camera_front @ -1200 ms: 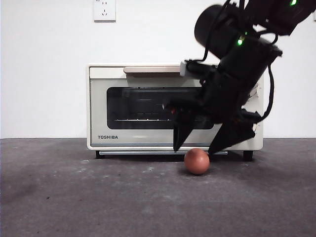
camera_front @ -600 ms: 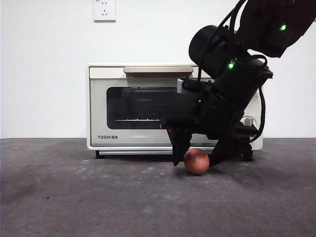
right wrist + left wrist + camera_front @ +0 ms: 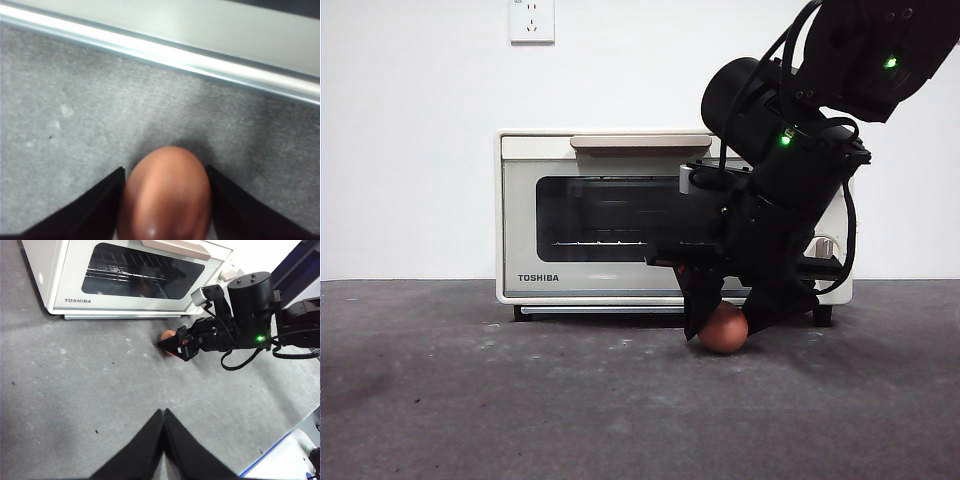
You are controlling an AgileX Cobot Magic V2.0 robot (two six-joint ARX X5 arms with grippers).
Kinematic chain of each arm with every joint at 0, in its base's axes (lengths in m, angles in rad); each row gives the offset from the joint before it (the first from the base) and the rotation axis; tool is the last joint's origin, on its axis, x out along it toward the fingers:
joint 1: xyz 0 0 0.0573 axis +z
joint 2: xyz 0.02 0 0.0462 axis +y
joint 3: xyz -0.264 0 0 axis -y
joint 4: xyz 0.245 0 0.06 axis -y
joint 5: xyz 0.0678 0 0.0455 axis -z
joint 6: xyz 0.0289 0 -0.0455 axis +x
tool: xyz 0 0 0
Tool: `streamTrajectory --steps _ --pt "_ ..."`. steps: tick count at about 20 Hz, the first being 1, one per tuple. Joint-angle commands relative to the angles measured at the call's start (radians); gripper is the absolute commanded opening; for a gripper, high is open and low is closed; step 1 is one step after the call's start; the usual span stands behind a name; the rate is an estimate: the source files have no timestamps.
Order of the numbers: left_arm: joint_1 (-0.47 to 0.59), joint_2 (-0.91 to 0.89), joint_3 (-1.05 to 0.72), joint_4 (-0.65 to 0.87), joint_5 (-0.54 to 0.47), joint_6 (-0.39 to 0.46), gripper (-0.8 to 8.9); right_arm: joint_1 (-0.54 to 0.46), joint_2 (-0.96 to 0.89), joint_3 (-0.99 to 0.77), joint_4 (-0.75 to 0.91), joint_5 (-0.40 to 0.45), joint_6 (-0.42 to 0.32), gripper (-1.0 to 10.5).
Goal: Eggoven
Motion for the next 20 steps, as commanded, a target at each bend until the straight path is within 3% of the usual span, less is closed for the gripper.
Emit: streamTrajectory --steps 1,5,10,20 --pt "-0.002 0.005 0.015 0.011 0.004 0.01 0.07 0.006 0.022 0.018 -0.001 0.001 0.021 1.4" --pt "-0.002 0.005 0.015 0.012 0.003 0.01 0.07 0.006 0.022 0.018 0.002 0.001 0.022 0.1" --pt "-0.002 0.011 0.015 0.034 0.002 0.01 0.07 0.008 -0.01 0.026 -0.013 -0.016 0.021 0.0" --pt "-0.058 0.217 0.048 0.314 0.002 -0.046 0.07 0.023 -0.4 0.026 -0.285 -0.045 -0.033 0.0"
